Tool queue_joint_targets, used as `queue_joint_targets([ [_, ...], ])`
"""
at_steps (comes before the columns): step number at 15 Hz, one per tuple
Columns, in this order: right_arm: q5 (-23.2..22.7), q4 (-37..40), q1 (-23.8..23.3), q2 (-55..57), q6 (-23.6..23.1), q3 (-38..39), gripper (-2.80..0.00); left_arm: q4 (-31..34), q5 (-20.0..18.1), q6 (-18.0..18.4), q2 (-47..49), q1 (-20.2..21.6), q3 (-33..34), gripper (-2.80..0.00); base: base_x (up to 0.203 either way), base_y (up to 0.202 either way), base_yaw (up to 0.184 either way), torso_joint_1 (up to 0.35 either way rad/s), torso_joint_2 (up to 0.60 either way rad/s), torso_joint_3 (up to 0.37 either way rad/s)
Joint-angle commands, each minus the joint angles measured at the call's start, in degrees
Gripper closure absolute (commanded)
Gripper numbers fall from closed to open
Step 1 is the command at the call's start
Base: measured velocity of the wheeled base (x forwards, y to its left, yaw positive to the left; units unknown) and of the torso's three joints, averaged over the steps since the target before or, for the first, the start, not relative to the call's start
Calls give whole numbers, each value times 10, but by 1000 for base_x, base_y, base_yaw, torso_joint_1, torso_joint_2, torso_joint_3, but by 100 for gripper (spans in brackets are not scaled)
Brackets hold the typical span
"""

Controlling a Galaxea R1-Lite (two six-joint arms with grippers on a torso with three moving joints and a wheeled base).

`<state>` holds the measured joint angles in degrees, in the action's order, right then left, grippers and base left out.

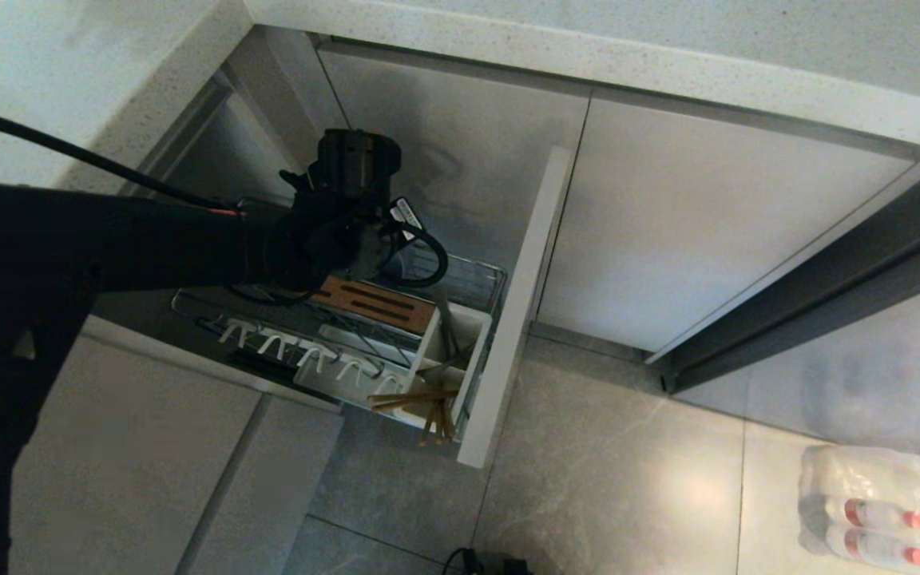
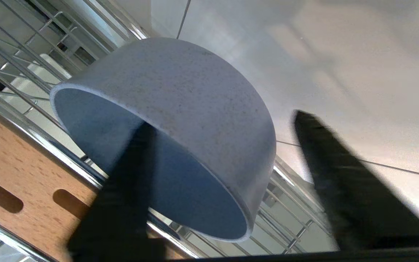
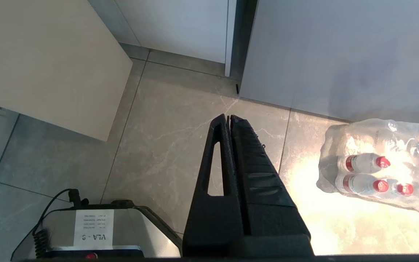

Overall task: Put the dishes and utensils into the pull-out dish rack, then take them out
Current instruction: Take the bowl out of the cupboard

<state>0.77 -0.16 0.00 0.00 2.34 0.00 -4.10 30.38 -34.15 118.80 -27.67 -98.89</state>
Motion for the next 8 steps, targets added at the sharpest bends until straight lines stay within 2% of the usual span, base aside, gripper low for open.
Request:
queue_joint_targets([
  [1, 0, 0, 0, 1, 0, 0, 0, 0, 1, -2, -1, 0, 0, 0, 0, 0, 0, 0, 0, 0],
  [8, 0, 0, 0, 1, 0, 0, 0, 1, 2, -2, -13, -8, 8, 0, 0, 0, 0, 0, 0, 0],
])
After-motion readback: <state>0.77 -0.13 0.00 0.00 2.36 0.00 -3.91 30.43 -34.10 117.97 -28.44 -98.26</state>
